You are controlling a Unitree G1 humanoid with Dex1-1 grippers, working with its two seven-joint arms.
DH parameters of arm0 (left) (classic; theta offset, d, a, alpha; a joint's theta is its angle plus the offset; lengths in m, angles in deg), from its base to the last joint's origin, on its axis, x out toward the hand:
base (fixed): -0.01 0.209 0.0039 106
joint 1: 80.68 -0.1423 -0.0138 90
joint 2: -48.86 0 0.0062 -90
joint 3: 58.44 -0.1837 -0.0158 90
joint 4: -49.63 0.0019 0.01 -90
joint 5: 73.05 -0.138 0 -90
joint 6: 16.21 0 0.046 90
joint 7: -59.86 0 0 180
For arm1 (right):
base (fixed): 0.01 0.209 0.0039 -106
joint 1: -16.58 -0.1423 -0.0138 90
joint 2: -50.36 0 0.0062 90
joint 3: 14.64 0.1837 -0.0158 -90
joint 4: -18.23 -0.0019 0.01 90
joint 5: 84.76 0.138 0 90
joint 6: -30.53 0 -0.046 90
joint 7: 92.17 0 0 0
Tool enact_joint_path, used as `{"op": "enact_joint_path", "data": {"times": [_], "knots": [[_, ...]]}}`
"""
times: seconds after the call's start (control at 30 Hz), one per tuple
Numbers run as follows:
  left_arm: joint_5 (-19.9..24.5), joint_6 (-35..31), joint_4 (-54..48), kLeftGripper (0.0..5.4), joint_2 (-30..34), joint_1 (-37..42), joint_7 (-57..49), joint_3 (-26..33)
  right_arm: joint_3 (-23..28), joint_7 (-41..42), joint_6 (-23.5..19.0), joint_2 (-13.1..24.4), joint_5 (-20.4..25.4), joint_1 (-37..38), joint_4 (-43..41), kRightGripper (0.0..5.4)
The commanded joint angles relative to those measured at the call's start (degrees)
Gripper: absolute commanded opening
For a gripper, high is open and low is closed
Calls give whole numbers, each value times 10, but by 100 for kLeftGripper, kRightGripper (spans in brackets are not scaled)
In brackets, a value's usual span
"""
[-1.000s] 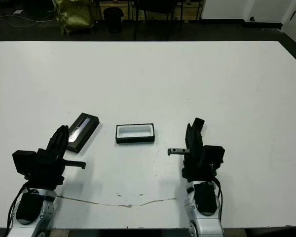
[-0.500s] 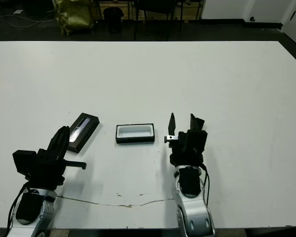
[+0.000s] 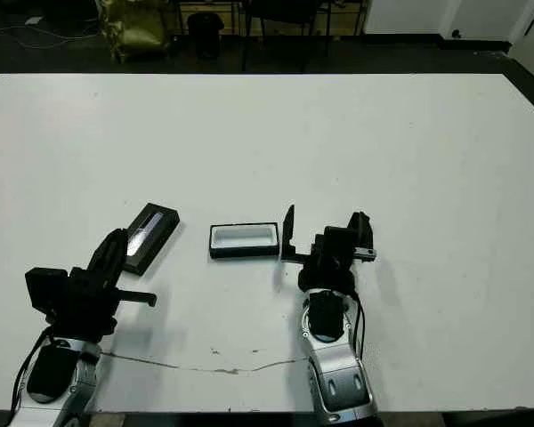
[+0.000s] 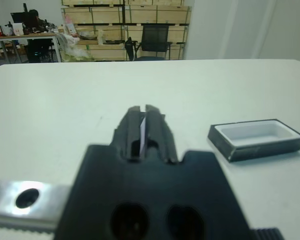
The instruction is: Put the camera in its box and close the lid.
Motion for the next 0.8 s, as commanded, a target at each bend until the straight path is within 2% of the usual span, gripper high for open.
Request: {"op": "enact_joint_path", "data": {"times": [0.03, 0.13, 0.4, 0.8], "knots": [[0, -18, -3, 0, 6, -10, 2, 1, 7, -22, 23, -53, 2, -14, 27, 539], [6, -27, -7, 0, 4, -12, 2, 3, 9, -33, 50, -54, 7, -17, 48, 539], [18, -20, 1, 0, 7, -13, 10, 7, 11, -67, 55, -61, 9, -22, 64, 539], [26, -26, -1, 0, 21, -13, 23, 13, 45, -95, 68, -75, 61, -44, 123, 539]]}}
